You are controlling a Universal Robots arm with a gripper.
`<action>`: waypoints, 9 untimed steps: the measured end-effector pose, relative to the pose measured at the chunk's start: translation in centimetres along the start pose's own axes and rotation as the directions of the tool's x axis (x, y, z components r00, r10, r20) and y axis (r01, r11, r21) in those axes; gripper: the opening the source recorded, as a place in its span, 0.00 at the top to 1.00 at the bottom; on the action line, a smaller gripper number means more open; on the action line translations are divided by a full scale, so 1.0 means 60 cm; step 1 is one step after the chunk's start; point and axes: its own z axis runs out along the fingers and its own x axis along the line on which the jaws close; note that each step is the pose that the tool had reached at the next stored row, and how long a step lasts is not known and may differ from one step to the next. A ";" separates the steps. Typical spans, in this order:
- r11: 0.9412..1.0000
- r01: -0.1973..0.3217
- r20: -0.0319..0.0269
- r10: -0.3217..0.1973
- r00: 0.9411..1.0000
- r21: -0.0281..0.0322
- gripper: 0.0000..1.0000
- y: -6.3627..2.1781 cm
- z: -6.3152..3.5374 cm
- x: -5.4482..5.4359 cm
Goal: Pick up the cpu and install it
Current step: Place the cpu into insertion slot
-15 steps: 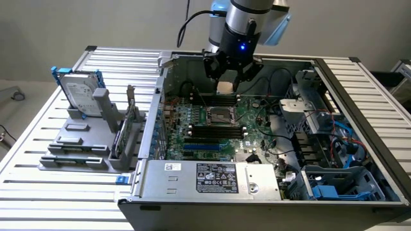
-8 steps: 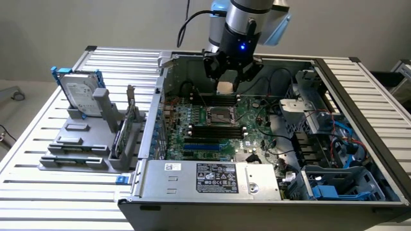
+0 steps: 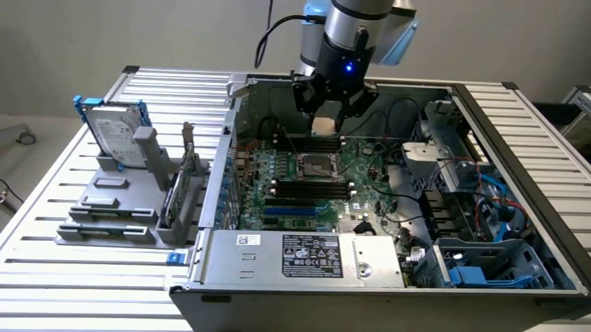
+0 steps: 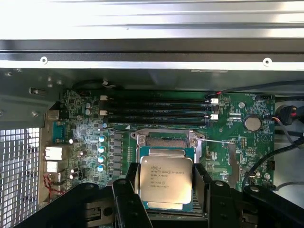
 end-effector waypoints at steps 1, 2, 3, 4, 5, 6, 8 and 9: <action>1.000 -0.013 0.001 0.013 1.000 -0.001 0.45 0.000 0.000 0.000; 1.000 -0.026 0.003 0.026 1.000 -0.002 0.45 0.000 0.000 0.000; 0.999 -0.041 0.005 0.041 0.999 -0.003 0.45 0.000 0.000 0.000; 0.998 -0.056 0.006 0.056 0.998 -0.005 0.45 0.000 0.000 0.000; 0.998 -0.070 0.008 0.070 0.997 -0.006 0.45 0.000 0.000 0.000; 0.996 -0.085 0.010 0.085 0.996 -0.008 0.45 0.000 0.000 0.000; 0.993 -0.116 0.013 0.116 0.993 -0.010 0.45 0.000 0.000 0.000; 0.991 -0.132 0.014 0.132 0.991 -0.012 0.45 0.000 0.000 0.000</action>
